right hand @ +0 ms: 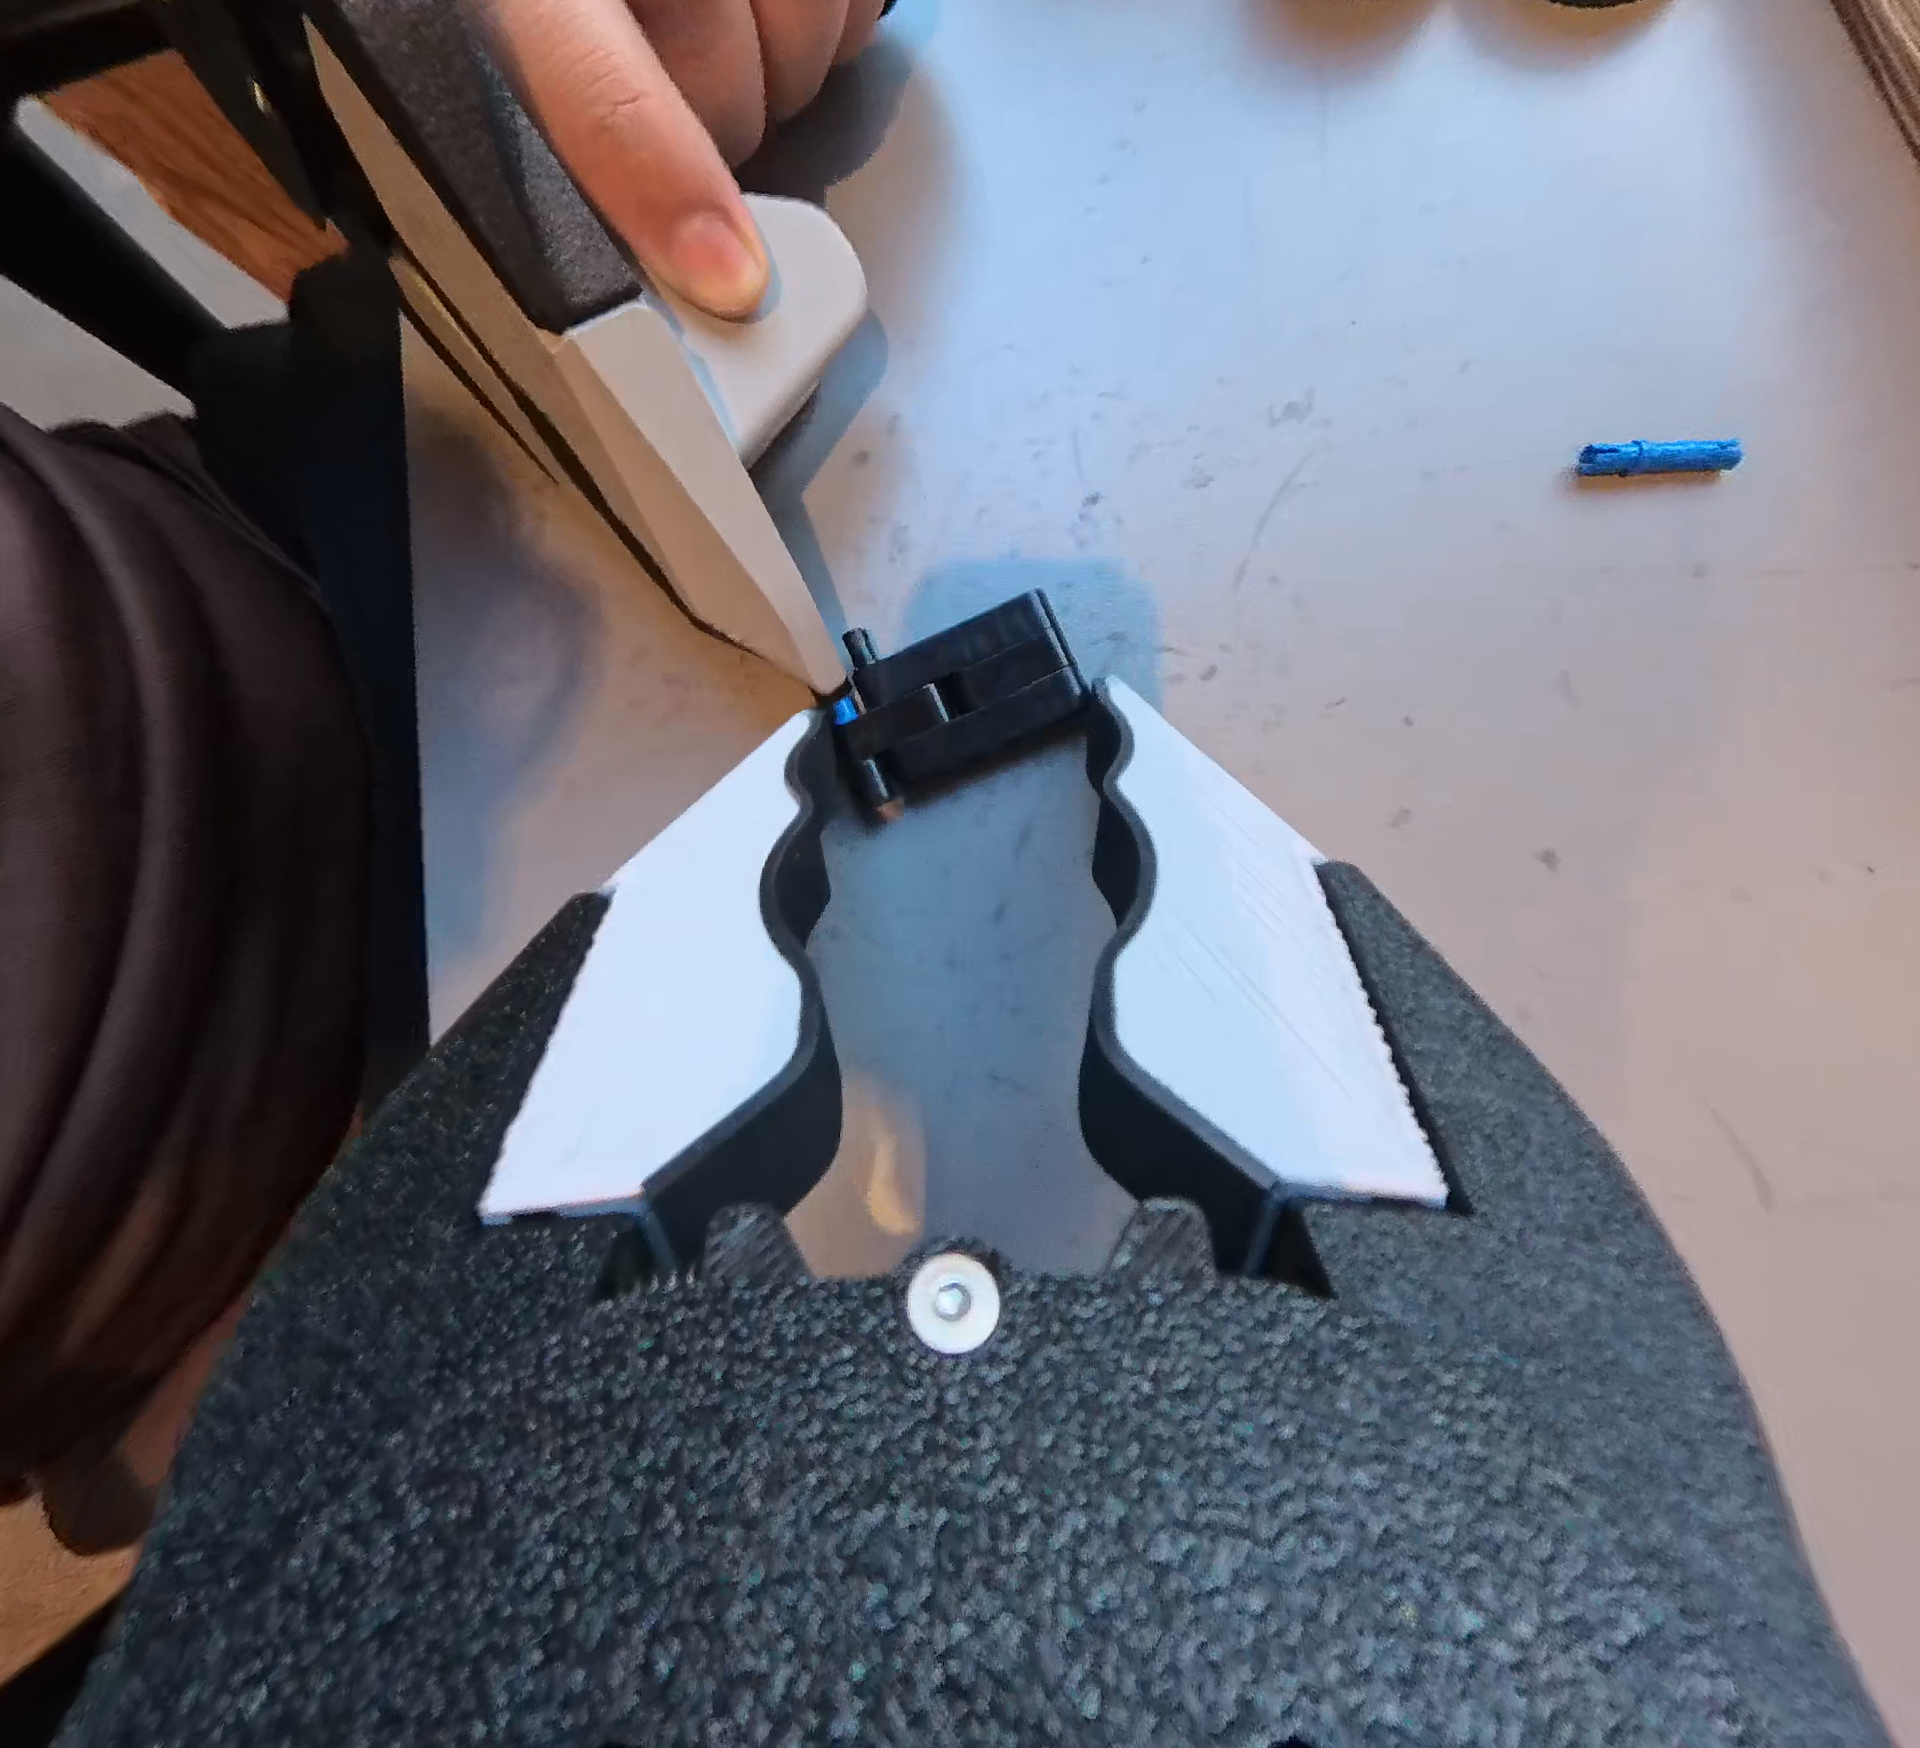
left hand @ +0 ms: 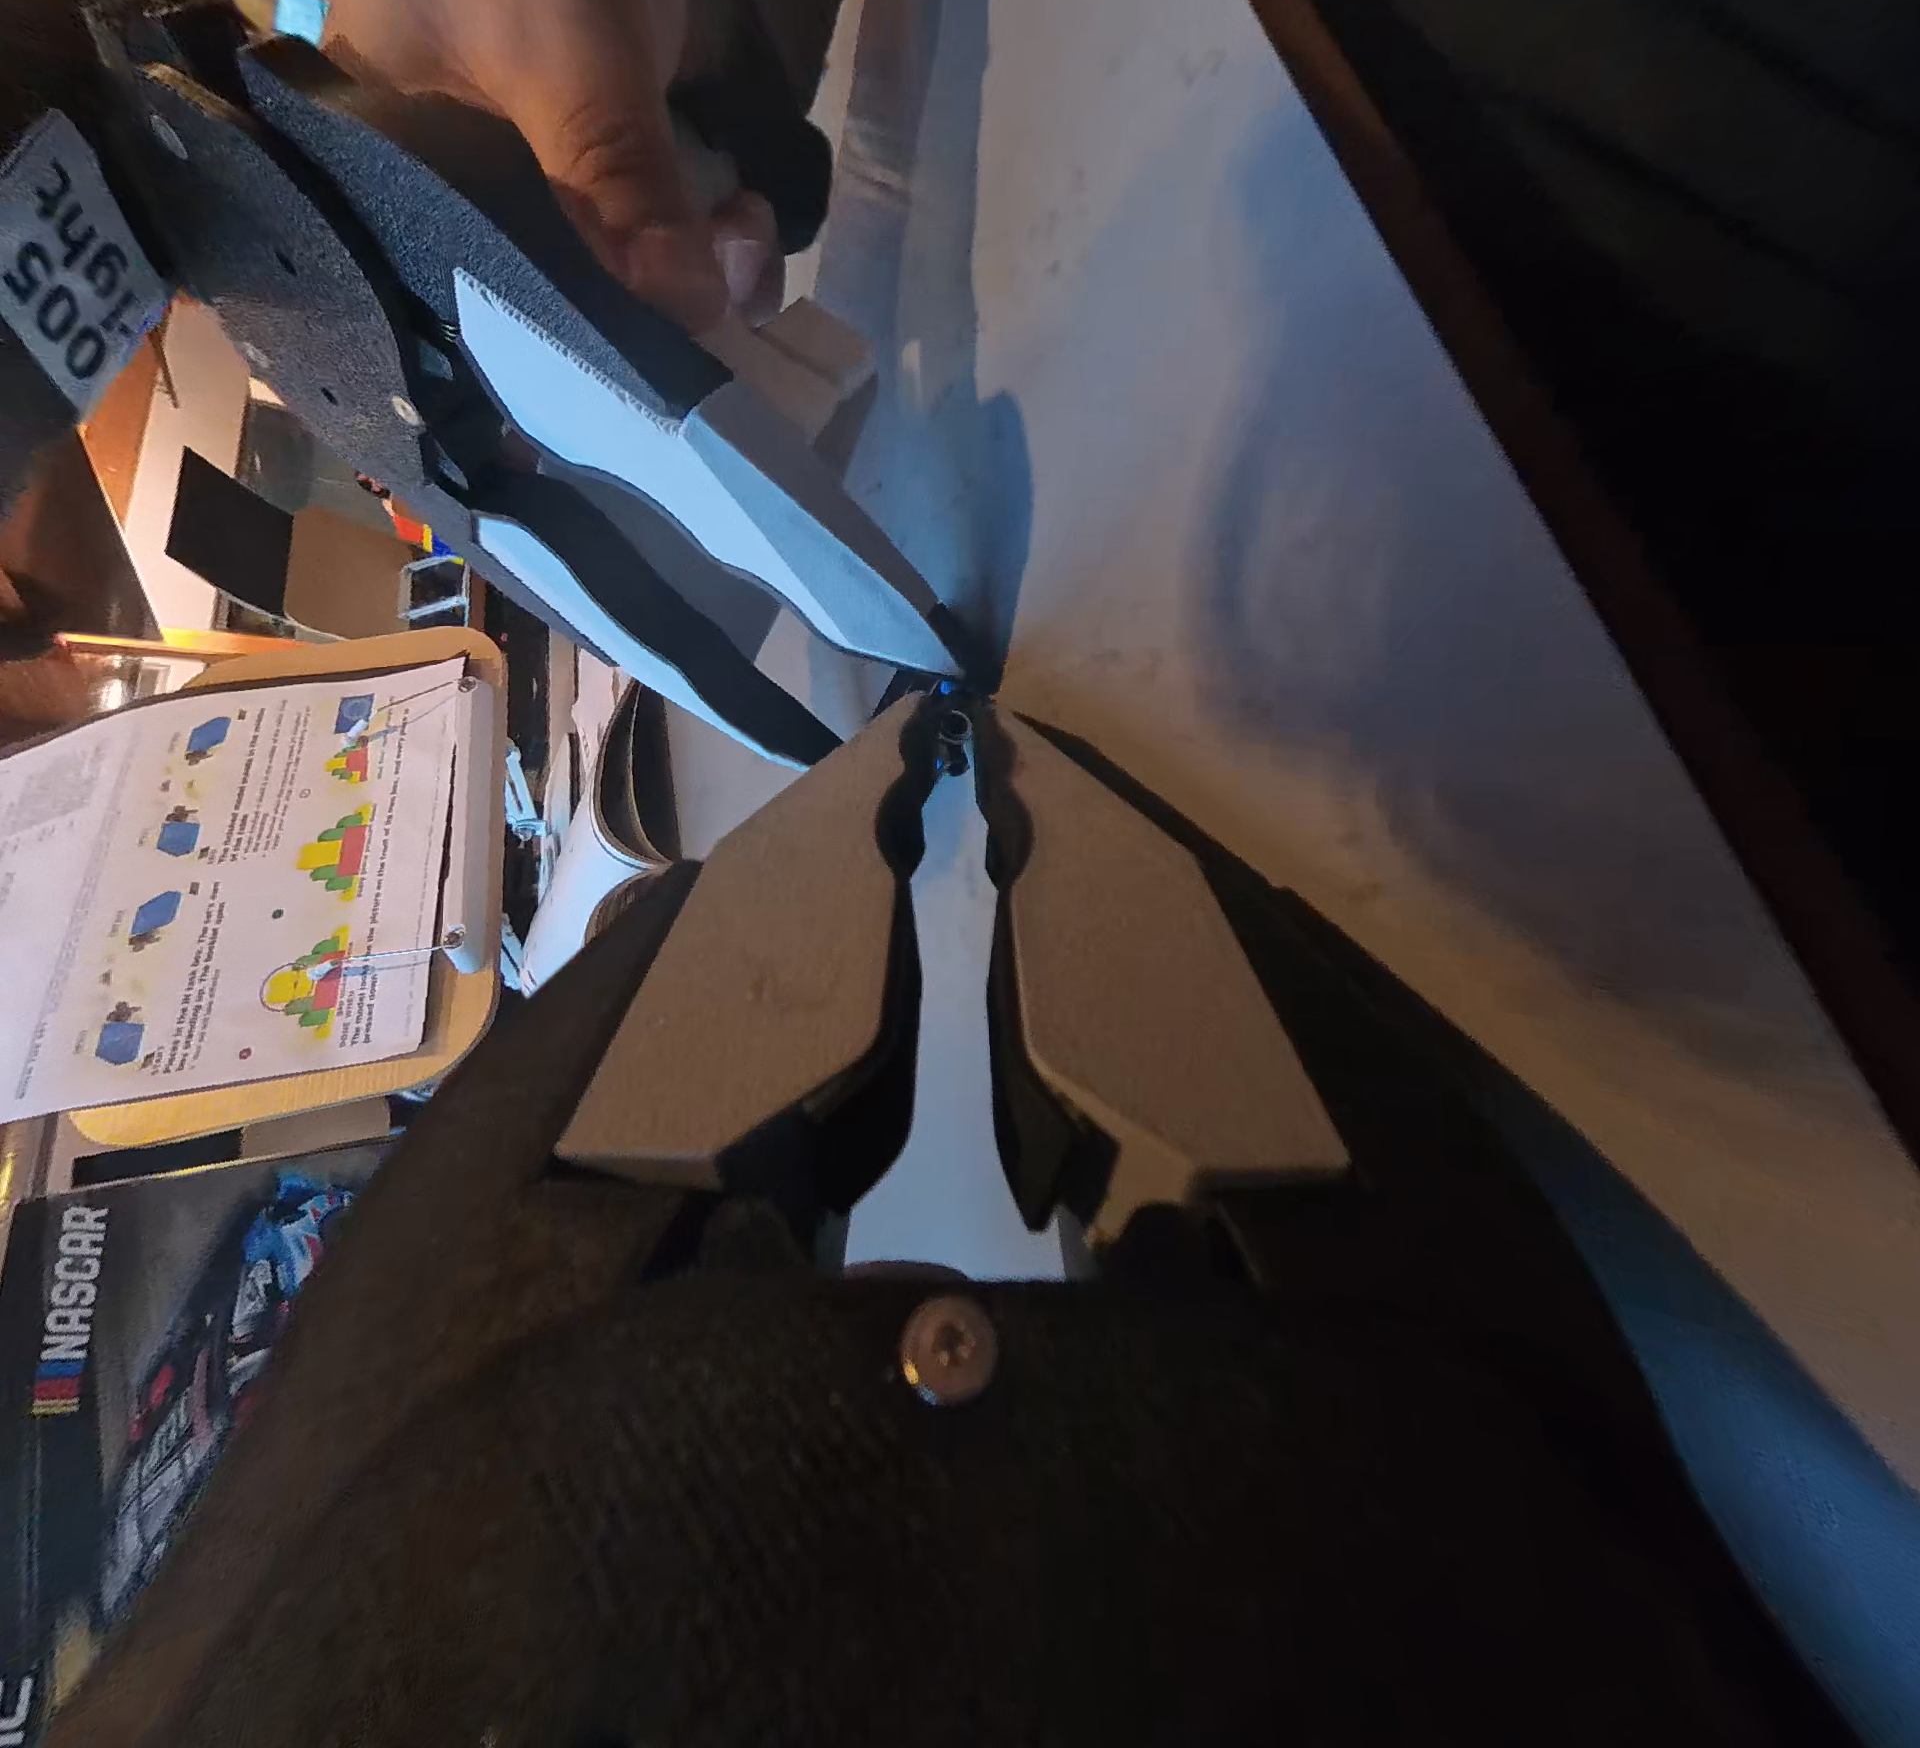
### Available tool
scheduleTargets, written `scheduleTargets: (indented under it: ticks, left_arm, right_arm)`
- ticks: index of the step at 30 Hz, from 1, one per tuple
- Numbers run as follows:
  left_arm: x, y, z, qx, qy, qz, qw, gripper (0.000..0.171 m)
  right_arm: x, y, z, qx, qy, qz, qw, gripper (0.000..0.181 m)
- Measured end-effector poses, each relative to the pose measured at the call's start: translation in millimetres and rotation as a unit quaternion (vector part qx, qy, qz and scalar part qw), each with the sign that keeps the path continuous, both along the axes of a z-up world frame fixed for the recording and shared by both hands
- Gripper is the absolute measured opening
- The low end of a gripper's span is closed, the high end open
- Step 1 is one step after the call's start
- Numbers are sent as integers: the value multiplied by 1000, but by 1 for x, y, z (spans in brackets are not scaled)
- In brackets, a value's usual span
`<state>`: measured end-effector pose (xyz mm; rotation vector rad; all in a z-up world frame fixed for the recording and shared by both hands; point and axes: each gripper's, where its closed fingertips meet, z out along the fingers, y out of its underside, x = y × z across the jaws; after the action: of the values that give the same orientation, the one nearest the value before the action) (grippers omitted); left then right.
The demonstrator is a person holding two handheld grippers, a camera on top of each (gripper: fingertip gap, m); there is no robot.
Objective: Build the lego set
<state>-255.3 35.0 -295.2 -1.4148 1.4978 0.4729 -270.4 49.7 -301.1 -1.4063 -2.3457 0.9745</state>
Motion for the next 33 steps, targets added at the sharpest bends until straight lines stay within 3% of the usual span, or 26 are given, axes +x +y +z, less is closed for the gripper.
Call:
scheduleTargets:
  ticks: [14,21,24,30,33]
  left_arm:
    - [-6,8,0,0,-14,27,1000,5]
    - [-7,10,1,10,-8,31,999,5]
    - [-7,10,1,17,-5,31,999,5]
    - [-8,9,1,15,-9,35,999,5]
    - [-9,10,1,14,-10,39,999,5]
  right_arm:
    - [-3,9,7,-85,17,-26,996,50]
    - [4,27,14,-53,22,-43,997,49]
    - [19,35,12,-34,2,-44,998,38]
    - [23,20,4,-30,-14,-36,999,42]
    - [25,16,2,-25,-24,-38,999,33]
